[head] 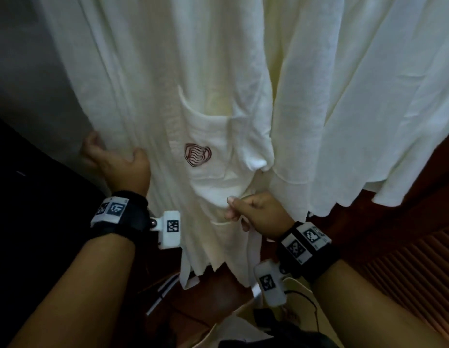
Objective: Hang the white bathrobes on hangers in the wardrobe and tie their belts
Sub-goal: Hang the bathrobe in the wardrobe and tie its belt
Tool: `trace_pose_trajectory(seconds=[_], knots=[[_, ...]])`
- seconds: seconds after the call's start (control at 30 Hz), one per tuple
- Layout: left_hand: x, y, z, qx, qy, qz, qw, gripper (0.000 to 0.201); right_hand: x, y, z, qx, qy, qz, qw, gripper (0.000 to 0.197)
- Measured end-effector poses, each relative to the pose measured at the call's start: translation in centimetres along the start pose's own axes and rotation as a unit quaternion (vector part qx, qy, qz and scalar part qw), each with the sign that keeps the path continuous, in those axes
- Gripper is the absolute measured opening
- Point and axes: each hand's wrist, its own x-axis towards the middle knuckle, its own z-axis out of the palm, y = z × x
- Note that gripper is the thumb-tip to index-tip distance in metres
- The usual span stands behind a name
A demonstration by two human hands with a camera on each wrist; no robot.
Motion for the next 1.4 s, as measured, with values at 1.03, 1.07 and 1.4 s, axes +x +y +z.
trace_pose_trajectory(seconds=[1.03, 1.07, 1.4], knots=[[-0.6, -3.3, -3.2, -0.011, -0.165, -0.059, 0.985, 0.024, 3.0, -0.8, 3.5, -0.185, 0.046, 0.031, 0.981, 0.029], [-0.6, -4.8, -2.9, 0.017, -0.199, -0.103, 0.975, 0.033, 2.7, -0.8, 3.0, -0.175, 0.046, 0.032, 0.983, 0.030], [-2.5, -5.2, 1.1, -0.076, -0.422, -0.227, 0.874, 0.088, 1.3, 1.9, -0.3, -0.228, 0.126, -0.009, 0.965, 0.027]])
